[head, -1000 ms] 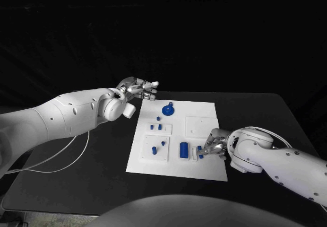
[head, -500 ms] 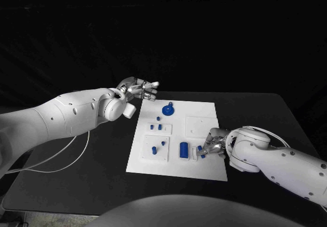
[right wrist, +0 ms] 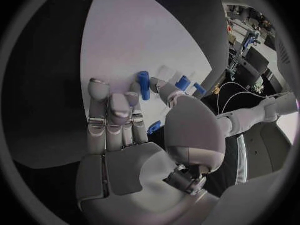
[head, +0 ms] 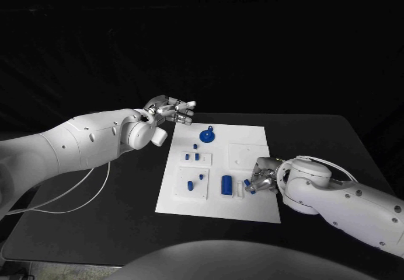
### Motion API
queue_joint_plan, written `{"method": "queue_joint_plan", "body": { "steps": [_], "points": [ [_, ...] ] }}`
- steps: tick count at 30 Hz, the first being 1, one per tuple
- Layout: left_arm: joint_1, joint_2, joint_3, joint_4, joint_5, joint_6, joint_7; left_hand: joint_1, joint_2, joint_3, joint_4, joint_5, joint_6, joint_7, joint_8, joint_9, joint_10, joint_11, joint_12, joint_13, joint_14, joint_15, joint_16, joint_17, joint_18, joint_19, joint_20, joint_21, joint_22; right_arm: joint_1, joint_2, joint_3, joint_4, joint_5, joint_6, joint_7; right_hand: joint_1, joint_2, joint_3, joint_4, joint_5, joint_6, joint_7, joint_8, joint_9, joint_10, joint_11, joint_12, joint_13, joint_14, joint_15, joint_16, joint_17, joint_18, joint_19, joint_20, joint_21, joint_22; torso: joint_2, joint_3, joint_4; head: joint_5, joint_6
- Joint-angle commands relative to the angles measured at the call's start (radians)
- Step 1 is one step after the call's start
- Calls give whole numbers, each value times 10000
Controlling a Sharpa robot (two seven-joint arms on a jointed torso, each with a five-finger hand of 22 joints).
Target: Assemble the parts on the task board
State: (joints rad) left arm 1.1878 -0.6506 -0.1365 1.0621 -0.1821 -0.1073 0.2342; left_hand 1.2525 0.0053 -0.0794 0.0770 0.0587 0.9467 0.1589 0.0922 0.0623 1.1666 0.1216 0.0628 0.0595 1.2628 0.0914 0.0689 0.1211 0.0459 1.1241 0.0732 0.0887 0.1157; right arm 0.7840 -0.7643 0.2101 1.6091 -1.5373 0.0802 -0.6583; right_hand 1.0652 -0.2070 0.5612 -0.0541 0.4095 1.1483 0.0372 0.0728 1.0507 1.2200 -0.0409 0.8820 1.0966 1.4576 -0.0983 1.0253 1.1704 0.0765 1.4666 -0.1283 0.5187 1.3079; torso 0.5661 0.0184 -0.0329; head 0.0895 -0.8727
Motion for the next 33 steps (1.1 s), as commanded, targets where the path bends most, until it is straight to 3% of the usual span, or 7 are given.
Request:
{"method": "queue_joint_plan", "body": {
  "steps": [1,5,7,11,24,33],
  "points": [
    [-13,20,7,20,-40,165,25,-63,-32,-15,45,-65,-62,-14,48,13,-66,-16,36,15,-74,-8,-40,5,-13,-36,0,32,-9,-99,-82,-89,-186,-435,592,-980,246,478,1161,-1087,598,-90,213,-102,-4895,-73,25,-89,-51,-69,-5,8,9,-26,396,68,58,304,3,-4,13,-2,1],
    [-13,21,7,18,-42,174,18,-63,-32,-15,45,-65,-62,-14,48,13,-66,-16,36,15,-74,-8,-40,5,-13,-36,0,32,-9,-99,-102,-101,-200,120,648,-931,1,643,1897,-1544,1080,-8,254,-97,-5314,-52,41,-76,-63,-87,-2,64,55,29,353,69,188,537,-1,-7,12,10,1],
    [-13,20,7,17,-44,179,12,-63,-32,-15,45,-65,-62,-14,48,13,-66,-16,36,15,-74,-8,-40,5,-13,-36,0,32,-9,-99,-114,-104,-206,322,599,-872,-203,746,2023,-1739,1132,96,231,-90,-5519,-21,26,-60,-75,-78,-9,79,66,57,325,75,244,580,-1,-7,6,13,1],
    [-13,16,6,20,-51,189,2,-63,-32,-15,45,-65,-62,-14,48,13,-66,-16,36,15,-74,-8,-40,5,-13,-36,0,32,-9,-99,-152,-108,-194,810,489,-777,-229,718,2047,-1867,1478,225,204,-92,-5618,19,6,-64,-102,-67,-28,71,66,66,313,54,282,578,1,-5,6,32,1],
    [-13,1,6,28,-79,224,-44,-67,-45,-3,78,-66,-69,-11,47,13,-79,-12,35,15,-75,-8,-40,3,-12,-35,0,33,-15,-36,-303,-86,39,2402,138,-663,-229,758,1712,-1902,1560,403,147,-84,-5619,123,-32,-33,-102,-41,-52,106,121,38,328,34,309,547,9,7,5,79,1],
    [-13,19,5,25,-86,256,-66,-88,-63,3,110,-66,-76,-10,46,13,-84,-12,35,15,-77,-7,-41,2,-13,-39,3,31,-19,271,-437,26,338,3039,175,-694,-182,768,1507,-1922,1587,436,137,-85,-5520,149,-37,-57,-107,-30,-55,120,154,18,346,27,289,555,0,-10,3,53,1]
  ]
}}
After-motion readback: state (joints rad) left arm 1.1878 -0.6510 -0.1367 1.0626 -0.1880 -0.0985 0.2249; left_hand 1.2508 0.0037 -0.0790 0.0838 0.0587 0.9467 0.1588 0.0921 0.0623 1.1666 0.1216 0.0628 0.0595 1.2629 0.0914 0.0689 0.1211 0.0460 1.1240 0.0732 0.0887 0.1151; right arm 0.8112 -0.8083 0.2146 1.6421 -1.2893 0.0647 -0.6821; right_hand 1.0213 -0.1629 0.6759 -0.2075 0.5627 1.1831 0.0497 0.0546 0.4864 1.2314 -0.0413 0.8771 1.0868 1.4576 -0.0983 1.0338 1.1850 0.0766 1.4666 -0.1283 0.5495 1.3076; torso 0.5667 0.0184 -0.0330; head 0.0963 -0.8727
